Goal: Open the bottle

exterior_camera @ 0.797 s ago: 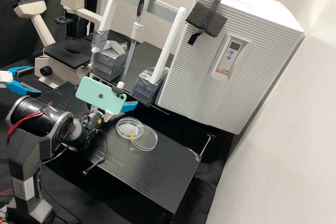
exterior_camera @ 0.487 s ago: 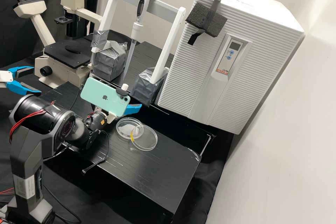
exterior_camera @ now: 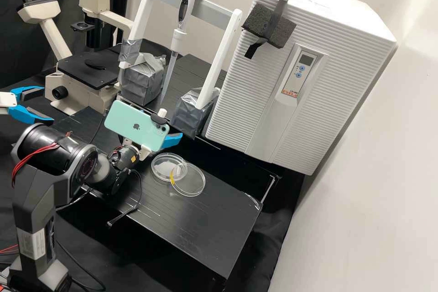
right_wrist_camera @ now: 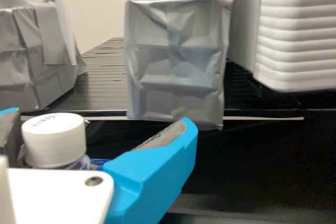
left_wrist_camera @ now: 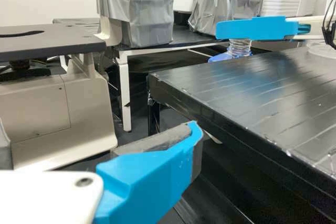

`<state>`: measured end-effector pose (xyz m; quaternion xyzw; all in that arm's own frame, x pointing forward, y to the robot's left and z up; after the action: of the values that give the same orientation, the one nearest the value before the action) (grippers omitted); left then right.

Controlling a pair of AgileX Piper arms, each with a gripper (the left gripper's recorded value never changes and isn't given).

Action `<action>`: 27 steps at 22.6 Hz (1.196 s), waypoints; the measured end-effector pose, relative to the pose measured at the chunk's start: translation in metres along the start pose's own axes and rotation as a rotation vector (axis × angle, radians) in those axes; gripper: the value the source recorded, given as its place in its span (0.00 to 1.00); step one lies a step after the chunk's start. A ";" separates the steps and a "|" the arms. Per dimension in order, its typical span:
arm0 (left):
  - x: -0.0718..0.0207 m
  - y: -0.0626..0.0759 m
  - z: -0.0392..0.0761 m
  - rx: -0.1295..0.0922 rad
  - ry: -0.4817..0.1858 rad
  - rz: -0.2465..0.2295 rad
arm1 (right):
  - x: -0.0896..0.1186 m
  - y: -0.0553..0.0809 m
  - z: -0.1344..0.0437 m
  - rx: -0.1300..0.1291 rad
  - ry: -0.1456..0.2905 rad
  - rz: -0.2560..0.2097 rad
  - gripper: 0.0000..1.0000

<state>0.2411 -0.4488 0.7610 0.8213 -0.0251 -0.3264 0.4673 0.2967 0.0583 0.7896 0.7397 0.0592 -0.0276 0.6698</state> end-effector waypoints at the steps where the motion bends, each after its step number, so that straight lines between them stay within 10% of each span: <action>1: 0.0000 0.000 0.000 0.000 0.000 0.000 | 0.000 -0.001 -0.001 -0.013 0.003 -0.002 0.00; 15: 0.0012 0.000 0.001 -0.007 0.006 0.007 | 0.004 0.001 -0.016 -0.033 0.054 0.007 0.00; 16: 0.0012 0.000 0.001 -0.007 0.006 0.007 | 0.004 0.001 -0.016 -0.033 0.054 0.007 1.00; 27: 0.0013 0.000 0.001 0.000 0.005 0.007 | 0.004 0.001 -0.015 -0.034 0.051 0.010 1.00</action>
<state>0.2417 -0.4502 0.7603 0.8220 -0.0267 -0.3226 0.4685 0.3002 0.0737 0.7917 0.7290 0.0729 -0.0044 0.6806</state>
